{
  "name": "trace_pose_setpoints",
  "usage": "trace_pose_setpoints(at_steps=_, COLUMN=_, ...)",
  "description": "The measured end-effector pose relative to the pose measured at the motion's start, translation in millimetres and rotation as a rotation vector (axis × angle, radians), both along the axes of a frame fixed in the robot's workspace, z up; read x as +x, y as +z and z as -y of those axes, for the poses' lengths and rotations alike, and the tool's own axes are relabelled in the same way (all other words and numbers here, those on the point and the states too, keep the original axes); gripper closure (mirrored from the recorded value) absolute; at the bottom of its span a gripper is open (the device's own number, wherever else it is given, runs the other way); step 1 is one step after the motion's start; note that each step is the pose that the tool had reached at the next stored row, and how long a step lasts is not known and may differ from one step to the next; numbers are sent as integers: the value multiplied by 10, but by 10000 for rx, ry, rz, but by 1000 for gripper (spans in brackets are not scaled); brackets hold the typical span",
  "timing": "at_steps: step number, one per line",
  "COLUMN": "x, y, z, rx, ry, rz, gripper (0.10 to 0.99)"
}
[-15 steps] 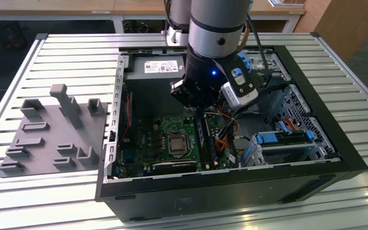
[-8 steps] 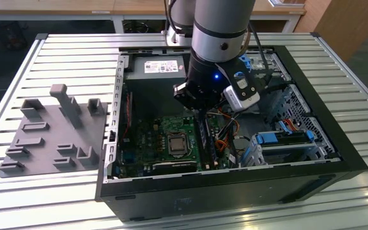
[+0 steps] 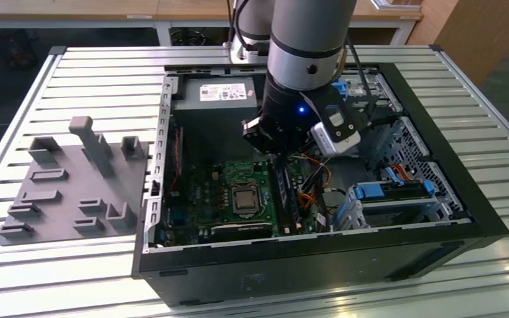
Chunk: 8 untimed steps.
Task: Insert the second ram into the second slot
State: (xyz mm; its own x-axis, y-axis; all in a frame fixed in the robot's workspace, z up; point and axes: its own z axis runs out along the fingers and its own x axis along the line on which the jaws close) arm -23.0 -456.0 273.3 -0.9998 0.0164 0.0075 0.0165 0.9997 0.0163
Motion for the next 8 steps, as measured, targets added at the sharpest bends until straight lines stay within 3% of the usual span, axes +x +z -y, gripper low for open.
trace_pose_setpoints(at_steps=8, x=7, y=-8, z=6, rx=-24, ry=1, rz=-2, gripper=969)
